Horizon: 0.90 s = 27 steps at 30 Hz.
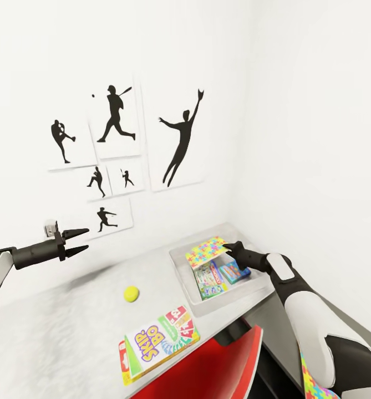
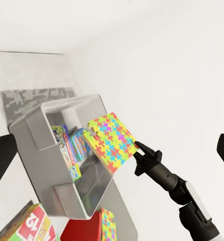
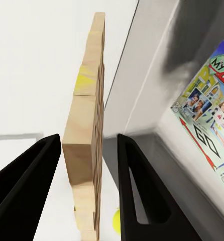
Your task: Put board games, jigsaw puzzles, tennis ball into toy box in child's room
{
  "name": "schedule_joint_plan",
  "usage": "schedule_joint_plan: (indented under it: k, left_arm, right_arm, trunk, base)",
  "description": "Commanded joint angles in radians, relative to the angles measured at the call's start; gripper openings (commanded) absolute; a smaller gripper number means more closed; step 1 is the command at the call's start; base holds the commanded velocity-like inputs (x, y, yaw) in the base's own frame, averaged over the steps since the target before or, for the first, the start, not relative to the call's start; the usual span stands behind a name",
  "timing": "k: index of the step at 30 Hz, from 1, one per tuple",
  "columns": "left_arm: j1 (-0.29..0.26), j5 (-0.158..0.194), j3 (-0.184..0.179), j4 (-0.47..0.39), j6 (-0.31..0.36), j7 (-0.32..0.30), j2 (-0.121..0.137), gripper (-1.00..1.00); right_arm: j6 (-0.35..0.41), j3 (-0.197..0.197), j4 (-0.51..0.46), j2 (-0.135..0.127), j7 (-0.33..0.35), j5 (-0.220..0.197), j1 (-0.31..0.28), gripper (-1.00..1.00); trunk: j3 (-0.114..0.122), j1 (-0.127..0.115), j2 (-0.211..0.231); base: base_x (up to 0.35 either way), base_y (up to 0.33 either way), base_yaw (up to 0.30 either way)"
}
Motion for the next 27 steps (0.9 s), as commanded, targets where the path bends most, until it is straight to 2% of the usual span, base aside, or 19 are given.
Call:
schedule_joint_plan:
  k: [1,13,20,27]
  left_arm:
    - [-0.001,-0.002,0.001,0.001,0.004,-0.004,0.000,1.00]
    - [0.000,-0.002,0.001,0.001,0.004,-0.006,0.000,1.00]
    - [0.000,-0.002,0.001,0.001,0.004,-0.006,0.000,1.00]
    - [0.000,-0.002,0.001,0.001,0.004,-0.006,0.000,1.00]
  right_arm:
    - [0.006,-0.005,0.000,0.001,0.004,0.005,-0.001,-1.00]
    - [-0.019,0.005,0.034,-0.006,0.007,0.011,0.000,-1.00]
    - [-0.071,0.055,0.070,-0.009,0.026,0.069,0.000,-1.00]
    - [-0.084,0.063,0.088,-0.010,0.071,0.080,0.000,-1.00]
  trunk:
    - [-0.002,0.001,-0.002]
    - [-0.002,0.001,-0.002]
    - [-0.002,0.001,-0.002]
    - [-0.002,0.001,-0.002]
  base:
    - [0.062,0.011,0.000]
    - [0.013,0.002,0.000]
    - [0.000,0.000,0.000]
    - [0.000,0.000,0.000]
